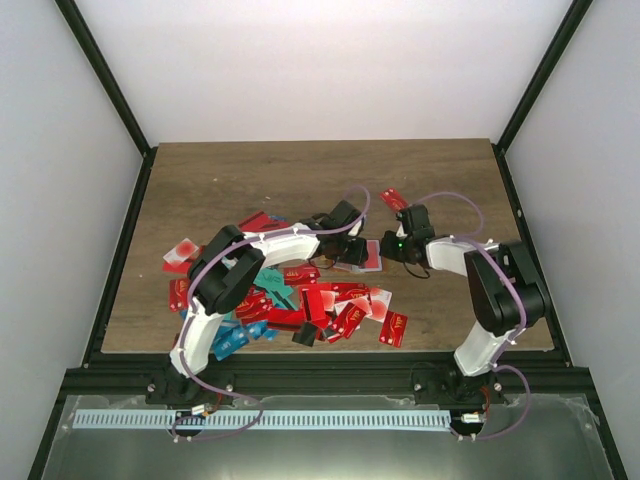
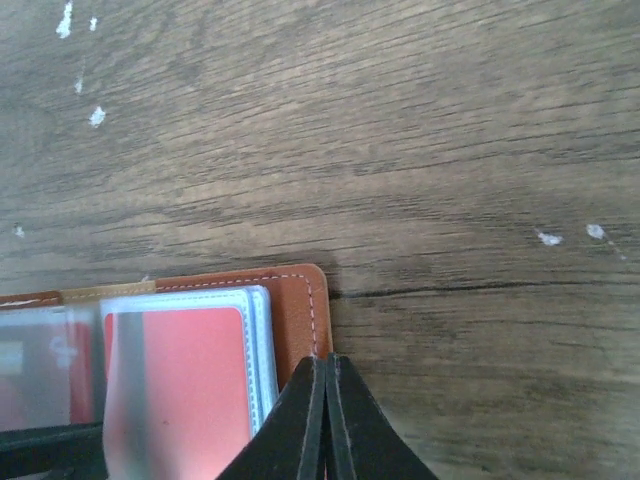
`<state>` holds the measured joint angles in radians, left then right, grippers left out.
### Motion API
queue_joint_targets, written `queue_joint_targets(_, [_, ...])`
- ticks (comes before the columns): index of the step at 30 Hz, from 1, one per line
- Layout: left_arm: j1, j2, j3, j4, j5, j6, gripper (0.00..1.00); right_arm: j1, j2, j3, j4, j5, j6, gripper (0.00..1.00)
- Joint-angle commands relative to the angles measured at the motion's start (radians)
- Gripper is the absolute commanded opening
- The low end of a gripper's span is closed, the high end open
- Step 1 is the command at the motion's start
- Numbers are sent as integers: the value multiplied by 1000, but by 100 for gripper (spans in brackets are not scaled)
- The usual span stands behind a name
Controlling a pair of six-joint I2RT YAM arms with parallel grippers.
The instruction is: Put the credit cards into the card holder
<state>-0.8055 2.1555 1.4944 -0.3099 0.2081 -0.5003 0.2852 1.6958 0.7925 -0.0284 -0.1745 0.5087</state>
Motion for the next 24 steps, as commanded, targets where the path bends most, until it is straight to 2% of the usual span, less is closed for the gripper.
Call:
queue_joint_targets(1, [-6,-38,3,-33,-27,8,37,16,-67,24,-52,23,-13,4])
queue_joint_targets(7, [-5,-77,2,-77,-4,15,45,16,-133,23,-74,0,-14,10])
queue_joint_targets(11, [-5,-87,16,-110,10,29,46,16,-154,10,-61,-78,-17,14])
queue_joint_targets(13, [-5,-88,16,-117,-7,37,41,15,-150,4,-47,-135,-15,16])
queue_joint_targets(18, [2,-56,39,-126,-6,54,14,-25,-117,-22,13,-312,1,17])
queue_joint_targets(20, [2,-43,48,-128,-7,58,5,-40,-110,-31,27,-339,2,17])
queue_joint_targets(24, [5,-27,61,-128,-14,62,4,-48,-103,-37,35,-354,-1,17])
